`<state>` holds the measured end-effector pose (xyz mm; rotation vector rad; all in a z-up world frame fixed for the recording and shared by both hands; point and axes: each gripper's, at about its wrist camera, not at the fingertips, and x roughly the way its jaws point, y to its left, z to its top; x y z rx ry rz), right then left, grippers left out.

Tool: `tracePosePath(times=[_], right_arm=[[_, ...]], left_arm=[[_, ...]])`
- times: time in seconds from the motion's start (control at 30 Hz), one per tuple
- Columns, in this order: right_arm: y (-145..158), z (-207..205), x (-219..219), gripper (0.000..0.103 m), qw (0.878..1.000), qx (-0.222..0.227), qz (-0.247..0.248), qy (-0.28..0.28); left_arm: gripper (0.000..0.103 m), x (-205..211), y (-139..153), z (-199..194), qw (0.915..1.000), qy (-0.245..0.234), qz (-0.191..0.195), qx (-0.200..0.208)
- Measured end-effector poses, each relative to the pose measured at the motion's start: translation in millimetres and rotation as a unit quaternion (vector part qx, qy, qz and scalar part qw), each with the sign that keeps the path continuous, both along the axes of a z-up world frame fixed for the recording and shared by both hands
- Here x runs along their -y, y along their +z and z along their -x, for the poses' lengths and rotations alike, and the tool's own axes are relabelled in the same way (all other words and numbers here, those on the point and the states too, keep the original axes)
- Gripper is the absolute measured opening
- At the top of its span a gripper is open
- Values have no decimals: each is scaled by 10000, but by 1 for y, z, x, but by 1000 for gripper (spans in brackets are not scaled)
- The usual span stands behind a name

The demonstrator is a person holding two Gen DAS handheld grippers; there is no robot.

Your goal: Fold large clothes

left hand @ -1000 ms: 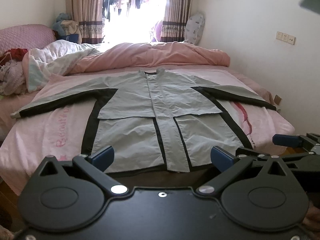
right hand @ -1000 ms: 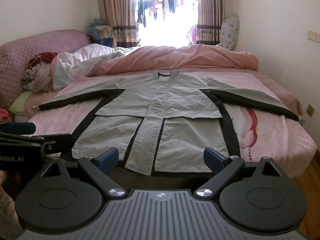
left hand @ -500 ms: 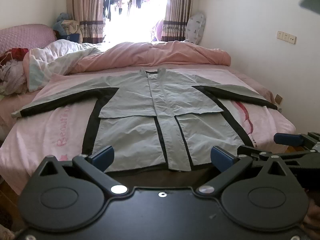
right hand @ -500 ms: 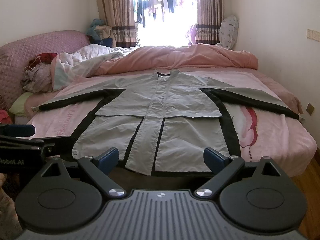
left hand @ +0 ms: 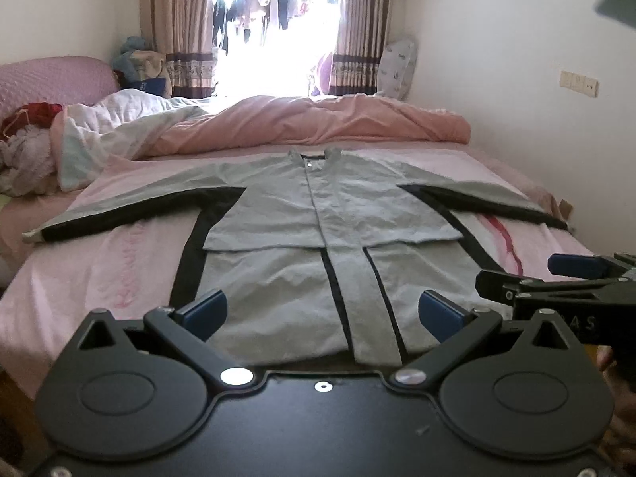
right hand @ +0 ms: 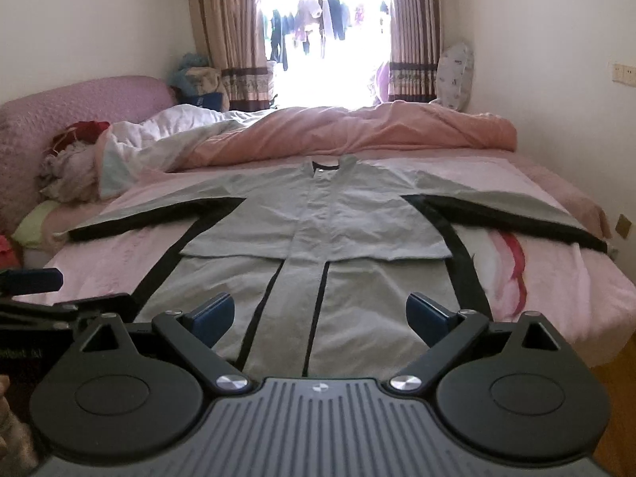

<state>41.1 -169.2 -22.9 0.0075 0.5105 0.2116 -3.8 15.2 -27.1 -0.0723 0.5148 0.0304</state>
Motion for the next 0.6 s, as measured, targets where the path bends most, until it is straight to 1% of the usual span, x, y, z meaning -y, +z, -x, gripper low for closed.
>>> tracePosePath(times=[0.1,0.2,0.3,0.37,0.43,0.5,0.53,0.6], right_arm=[[-4,-39,-12,103,9994,-136,288,114],[-8,-74,-24,103,9984,7,533,166],[-19,-108,-32,103,9980,131,585,187],[-29,-133,-34,103,9980,13,595,216],[-41,-162,-32,103,9984,-271,503,3],[-51,-185,-27,103,9979,-470,382,-207],[-57,-197,-24,103,9974,-572,312,-296],[-68,-215,-16,103,9966,-689,167,-411]], left_arm=[[103,-20,-7,-42,9996,179,129,-156],[103,-59,-12,-77,9989,323,295,-162],[103,-120,-24,-107,9946,870,545,-174],[103,-172,-35,-128,9877,1445,561,-217],[103,-227,-47,-146,9766,2054,556,-316],[103,-286,-61,-161,9615,2646,582,-471],[103,-319,-68,-169,9506,2978,677,-556],[103,-372,-79,-177,9319,3494,808,-534]])
